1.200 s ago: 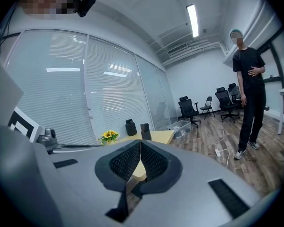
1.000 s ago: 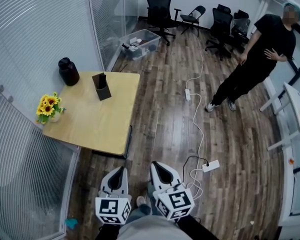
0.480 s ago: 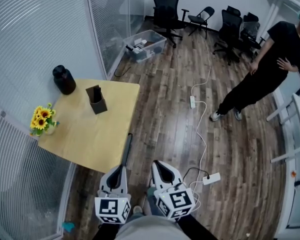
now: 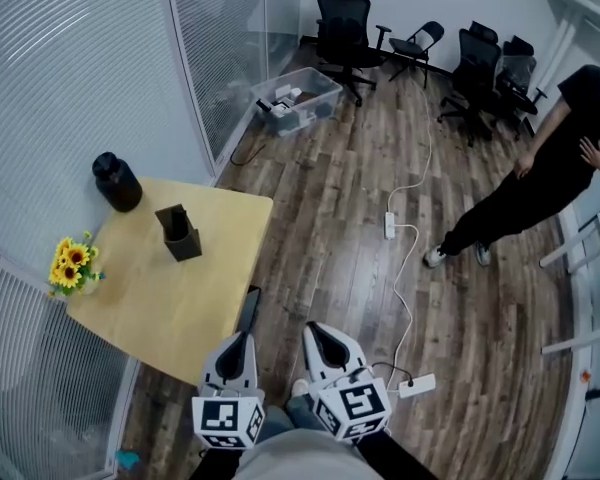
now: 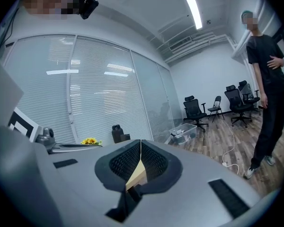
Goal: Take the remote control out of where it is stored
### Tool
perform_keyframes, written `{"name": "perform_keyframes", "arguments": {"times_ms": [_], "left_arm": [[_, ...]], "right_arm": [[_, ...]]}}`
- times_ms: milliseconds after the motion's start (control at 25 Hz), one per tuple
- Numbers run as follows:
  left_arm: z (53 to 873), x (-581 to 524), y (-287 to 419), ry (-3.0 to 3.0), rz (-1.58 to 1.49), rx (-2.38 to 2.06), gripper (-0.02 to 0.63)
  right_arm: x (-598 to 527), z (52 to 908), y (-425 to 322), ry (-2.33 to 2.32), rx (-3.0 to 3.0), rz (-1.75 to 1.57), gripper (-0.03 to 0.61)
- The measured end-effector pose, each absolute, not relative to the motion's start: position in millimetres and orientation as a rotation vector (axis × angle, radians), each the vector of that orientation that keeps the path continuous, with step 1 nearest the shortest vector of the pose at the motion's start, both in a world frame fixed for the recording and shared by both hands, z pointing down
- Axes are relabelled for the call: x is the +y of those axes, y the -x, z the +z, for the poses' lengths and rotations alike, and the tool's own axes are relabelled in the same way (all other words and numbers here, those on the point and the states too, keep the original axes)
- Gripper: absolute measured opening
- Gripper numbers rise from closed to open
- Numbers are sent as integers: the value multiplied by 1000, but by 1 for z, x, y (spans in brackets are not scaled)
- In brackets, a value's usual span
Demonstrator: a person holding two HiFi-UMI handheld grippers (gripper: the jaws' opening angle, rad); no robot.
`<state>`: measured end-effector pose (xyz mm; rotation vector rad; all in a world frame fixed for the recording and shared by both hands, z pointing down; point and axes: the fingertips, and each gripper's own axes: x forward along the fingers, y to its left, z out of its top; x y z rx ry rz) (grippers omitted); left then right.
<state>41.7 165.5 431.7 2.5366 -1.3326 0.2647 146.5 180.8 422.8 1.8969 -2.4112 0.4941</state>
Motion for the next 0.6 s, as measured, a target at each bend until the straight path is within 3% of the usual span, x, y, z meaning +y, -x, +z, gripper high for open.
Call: {"name": "perform_keyframes", "arguments": {"times_ms": [600], "left_arm": [[449,75,-62,-2468,311,-1435,9]], "right_arm": [[89,436,-173,-1853,-2452,534,6]]}}
